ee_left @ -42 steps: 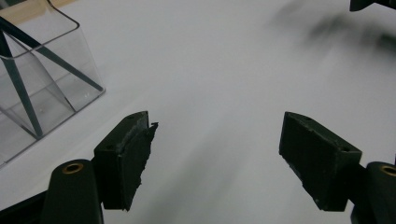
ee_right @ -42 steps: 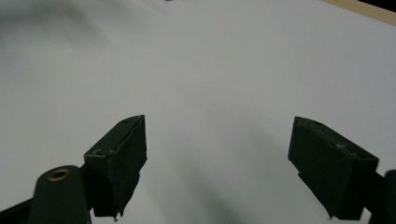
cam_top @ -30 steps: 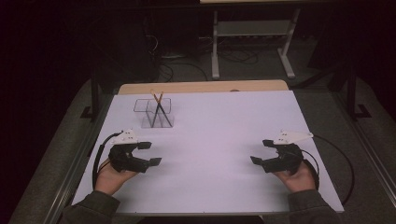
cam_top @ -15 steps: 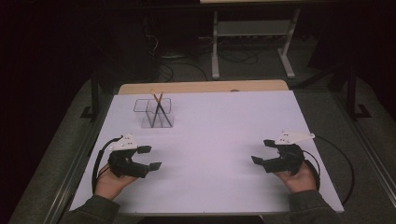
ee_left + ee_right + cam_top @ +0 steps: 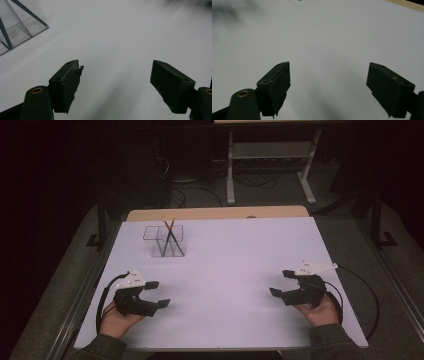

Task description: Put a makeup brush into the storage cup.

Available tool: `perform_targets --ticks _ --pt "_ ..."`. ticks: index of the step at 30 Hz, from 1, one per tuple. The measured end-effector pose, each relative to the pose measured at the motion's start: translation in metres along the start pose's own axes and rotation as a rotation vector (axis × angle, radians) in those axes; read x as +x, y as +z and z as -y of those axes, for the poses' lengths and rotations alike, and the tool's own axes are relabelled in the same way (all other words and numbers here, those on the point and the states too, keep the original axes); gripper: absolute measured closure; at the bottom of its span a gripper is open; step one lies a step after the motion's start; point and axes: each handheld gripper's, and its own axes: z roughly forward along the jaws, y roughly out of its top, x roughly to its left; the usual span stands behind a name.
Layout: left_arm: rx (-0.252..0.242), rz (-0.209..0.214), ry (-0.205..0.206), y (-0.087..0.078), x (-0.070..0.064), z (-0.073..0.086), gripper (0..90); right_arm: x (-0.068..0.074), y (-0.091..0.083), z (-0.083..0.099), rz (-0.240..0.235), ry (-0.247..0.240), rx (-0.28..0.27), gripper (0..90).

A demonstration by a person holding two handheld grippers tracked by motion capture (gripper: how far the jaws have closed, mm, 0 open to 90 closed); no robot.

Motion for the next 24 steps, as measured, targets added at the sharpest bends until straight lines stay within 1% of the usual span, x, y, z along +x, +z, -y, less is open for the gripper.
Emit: perform_targets --ticks 4,5,6,10,12,14,20,22,23,24 --pt "0.005 0.002 -0.005 0.001 0.000 0.004 23.1 0.000 0.001 0.001 0.001 -0.001 0.009 17.9" --pt "0.001 0.003 -0.013 0.001 -0.001 0.005 23.1 0.000 0.001 0.001 0.000 -0.001 0.010 17.9" --pt "0.004 0.004 -0.006 0.001 -0.001 0.006 23.1 0.000 0.001 0.001 0.001 0.000 0.009 17.9" --pt "-0.003 0.003 -0.013 0.000 -0.002 0.007 23.1 -0.001 0.001 0.002 0.001 -0.006 0.007 17.9" --pt "-0.006 0.003 -0.004 0.000 -0.002 0.008 23.1 -0.001 0.001 0.002 0.001 0.001 0.011 17.9" --pt "-0.011 0.004 -0.013 0.000 -0.003 0.009 23.1 -0.001 0.001 0.003 0.000 0.005 0.012 17.8" --pt "-0.008 0.007 -0.014 0.000 -0.004 0.014 23.0 -0.001 0.002 0.005 -0.002 0.001 0.016 17.9" --pt "-0.015 0.009 -0.018 0.000 -0.005 0.015 23.0 0.000 0.003 0.006 -0.003 0.004 0.019 17.9" --pt "-0.015 0.008 -0.013 -0.001 -0.006 0.016 23.0 0.000 0.002 0.006 -0.003 0.005 0.018 17.9" --pt "-0.020 0.008 -0.018 -0.001 -0.006 0.016 23.0 0.000 0.002 0.006 -0.003 0.005 0.017 17.9"
